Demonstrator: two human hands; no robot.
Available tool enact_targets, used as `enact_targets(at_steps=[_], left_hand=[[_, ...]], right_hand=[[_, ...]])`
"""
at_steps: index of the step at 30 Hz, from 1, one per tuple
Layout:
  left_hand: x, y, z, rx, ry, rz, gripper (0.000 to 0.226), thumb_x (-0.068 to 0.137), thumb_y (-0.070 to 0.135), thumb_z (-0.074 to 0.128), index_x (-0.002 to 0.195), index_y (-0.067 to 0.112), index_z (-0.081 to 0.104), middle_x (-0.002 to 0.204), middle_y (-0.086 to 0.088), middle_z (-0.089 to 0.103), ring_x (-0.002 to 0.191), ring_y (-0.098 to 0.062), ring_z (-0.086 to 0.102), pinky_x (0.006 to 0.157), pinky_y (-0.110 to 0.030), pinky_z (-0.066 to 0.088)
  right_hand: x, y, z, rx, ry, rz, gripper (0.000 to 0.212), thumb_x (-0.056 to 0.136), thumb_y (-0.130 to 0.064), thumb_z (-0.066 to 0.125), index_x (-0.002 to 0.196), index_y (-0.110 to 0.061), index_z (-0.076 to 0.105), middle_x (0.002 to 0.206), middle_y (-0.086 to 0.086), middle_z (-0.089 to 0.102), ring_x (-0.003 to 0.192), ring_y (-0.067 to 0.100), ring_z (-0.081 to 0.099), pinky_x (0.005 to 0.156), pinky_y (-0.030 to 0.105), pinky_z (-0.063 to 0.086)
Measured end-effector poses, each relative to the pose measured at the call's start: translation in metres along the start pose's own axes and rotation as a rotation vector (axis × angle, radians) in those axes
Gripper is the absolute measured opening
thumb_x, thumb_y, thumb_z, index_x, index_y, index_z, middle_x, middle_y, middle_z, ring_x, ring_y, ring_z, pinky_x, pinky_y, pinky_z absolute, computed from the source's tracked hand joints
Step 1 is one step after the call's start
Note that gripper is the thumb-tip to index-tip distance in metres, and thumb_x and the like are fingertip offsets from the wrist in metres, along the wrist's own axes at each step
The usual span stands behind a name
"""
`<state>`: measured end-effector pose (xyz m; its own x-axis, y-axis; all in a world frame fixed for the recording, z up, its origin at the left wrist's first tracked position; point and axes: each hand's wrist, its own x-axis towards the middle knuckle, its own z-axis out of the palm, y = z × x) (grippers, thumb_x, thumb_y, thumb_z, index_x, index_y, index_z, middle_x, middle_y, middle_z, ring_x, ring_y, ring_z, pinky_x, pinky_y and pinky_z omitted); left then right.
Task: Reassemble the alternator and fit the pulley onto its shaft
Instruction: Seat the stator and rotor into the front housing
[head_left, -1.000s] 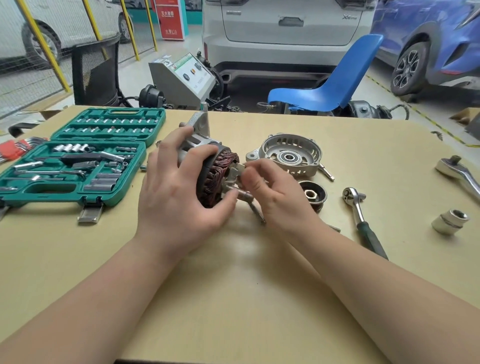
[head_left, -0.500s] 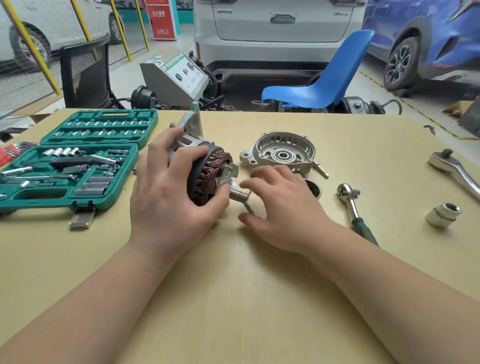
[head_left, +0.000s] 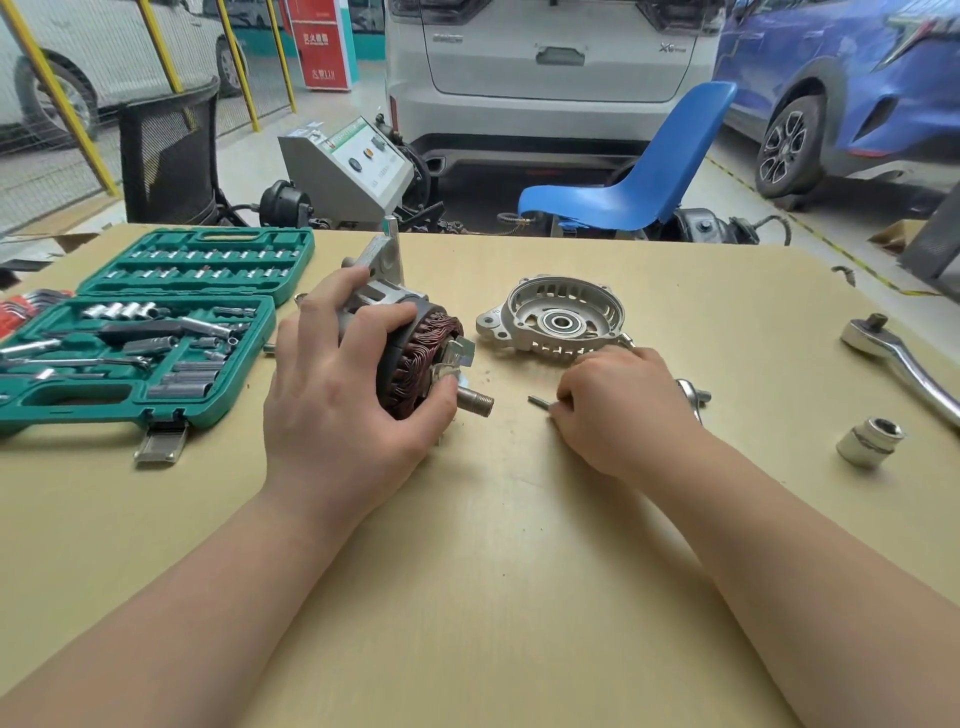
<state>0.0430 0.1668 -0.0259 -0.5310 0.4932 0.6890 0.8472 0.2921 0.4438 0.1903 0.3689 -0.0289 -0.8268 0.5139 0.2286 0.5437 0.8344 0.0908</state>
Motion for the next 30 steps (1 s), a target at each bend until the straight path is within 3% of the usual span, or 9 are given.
enact_targets(at_steps=[5, 8, 10, 15, 18, 21, 23, 26, 30], left_hand=[[0.0, -0.001, 0.002, -0.003, 0.029, -0.003, 0.052, 0.083, 0.055, 0.07, 0.128, 0.031, 0.063, 0.158, 0.002, 0.045, 0.134, -0.03, 0.044, 0.094, -0.048, 0.052], [0.0, -0.003, 0.003, -0.012, 0.044, 0.012, 0.049, 0.085, 0.054, 0.068, 0.128, 0.032, 0.064, 0.157, 0.001, 0.046, 0.135, -0.031, 0.046, 0.095, -0.047, 0.052], [0.001, -0.004, 0.004, -0.013, 0.05, 0.013, 0.048, 0.084, 0.054, 0.068, 0.127, 0.032, 0.065, 0.157, 0.002, 0.046, 0.134, -0.03, 0.047, 0.095, -0.044, 0.051], [0.001, -0.004, 0.005, -0.029, 0.057, 0.006, 0.048, 0.083, 0.054, 0.068, 0.127, 0.034, 0.066, 0.156, 0.005, 0.046, 0.136, -0.026, 0.047, 0.094, -0.038, 0.047], [0.001, -0.004, 0.004, -0.05, 0.062, 0.007, 0.053, 0.083, 0.053, 0.07, 0.13, 0.032, 0.065, 0.156, 0.006, 0.046, 0.138, -0.024, 0.048, 0.096, -0.035, 0.044], [0.002, -0.005, 0.003, -0.106, 0.069, -0.034, 0.07, 0.078, 0.051, 0.075, 0.143, 0.034, 0.054, 0.159, 0.008, 0.039, 0.135, -0.025, 0.056, 0.093, -0.037, 0.053], [0.002, -0.005, 0.001, -0.13, 0.068, -0.067, 0.079, 0.075, 0.053, 0.076, 0.147, 0.034, 0.049, 0.16, 0.008, 0.036, 0.131, -0.024, 0.058, 0.092, -0.04, 0.056], [0.003, -0.007, 0.001, -0.158, 0.08, -0.071, 0.079, 0.074, 0.055, 0.076, 0.144, 0.028, 0.053, 0.153, 0.001, 0.046, 0.132, -0.019, 0.056, 0.101, -0.038, 0.053], [0.003, -0.009, 0.005, -0.209, 0.133, -0.099, 0.07, 0.074, 0.05, 0.081, 0.136, 0.024, 0.06, 0.138, -0.003, 0.056, 0.128, -0.018, 0.058, 0.105, -0.036, 0.053]], right_hand=[[0.02, 0.015, -0.007, 0.24, 0.309, 0.102, 0.027, 0.092, -0.04, 0.068, 0.115, -0.026, 0.076, 0.118, -0.002, 0.068, 0.115, 0.028, 0.056, 0.097, 0.044, 0.043], [0.037, 0.027, -0.004, 0.194, 0.134, 0.216, 0.04, 0.095, -0.046, 0.064, 0.132, -0.032, 0.067, 0.141, -0.003, 0.059, 0.135, 0.027, 0.045, 0.108, 0.048, 0.038], [0.043, 0.032, 0.003, 0.192, -0.002, 0.261, 0.036, 0.097, -0.049, 0.061, 0.129, -0.034, 0.069, 0.144, -0.004, 0.057, 0.138, 0.027, 0.041, 0.108, 0.049, 0.038], [0.051, 0.035, 0.013, 0.341, 0.016, 0.247, 0.015, 0.095, -0.041, 0.069, 0.099, -0.03, 0.079, 0.122, -0.007, 0.067, 0.116, 0.029, 0.055, 0.088, 0.04, 0.05], [0.052, 0.039, 0.012, 0.59, 0.172, 0.236, 0.008, 0.091, -0.029, 0.077, 0.096, -0.025, 0.081, 0.115, -0.008, 0.069, 0.108, 0.023, 0.061, 0.092, 0.037, 0.051], [0.045, 0.043, 0.003, 0.894, 0.27, 0.271, 0.005, 0.089, -0.027, 0.081, 0.092, -0.031, 0.079, 0.088, -0.019, 0.071, 0.085, 0.004, 0.063, 0.079, 0.02, 0.045], [0.037, 0.044, -0.01, 1.136, 0.276, 0.276, 0.009, 0.091, -0.028, 0.08, 0.086, -0.035, 0.077, 0.076, -0.02, 0.072, 0.07, 0.0, 0.061, 0.074, 0.024, 0.047], [0.022, 0.043, -0.031, 1.397, 0.244, 0.241, 0.006, 0.094, -0.031, 0.077, 0.095, -0.027, 0.081, 0.088, 0.0, 0.079, 0.079, 0.023, 0.074, 0.079, 0.042, 0.062], [0.006, 0.039, -0.051, 1.672, 0.067, 0.174, 0.036, 0.087, -0.049, 0.072, 0.108, -0.021, 0.077, 0.102, 0.019, 0.076, 0.084, 0.05, 0.076, 0.075, 0.053, 0.066]])
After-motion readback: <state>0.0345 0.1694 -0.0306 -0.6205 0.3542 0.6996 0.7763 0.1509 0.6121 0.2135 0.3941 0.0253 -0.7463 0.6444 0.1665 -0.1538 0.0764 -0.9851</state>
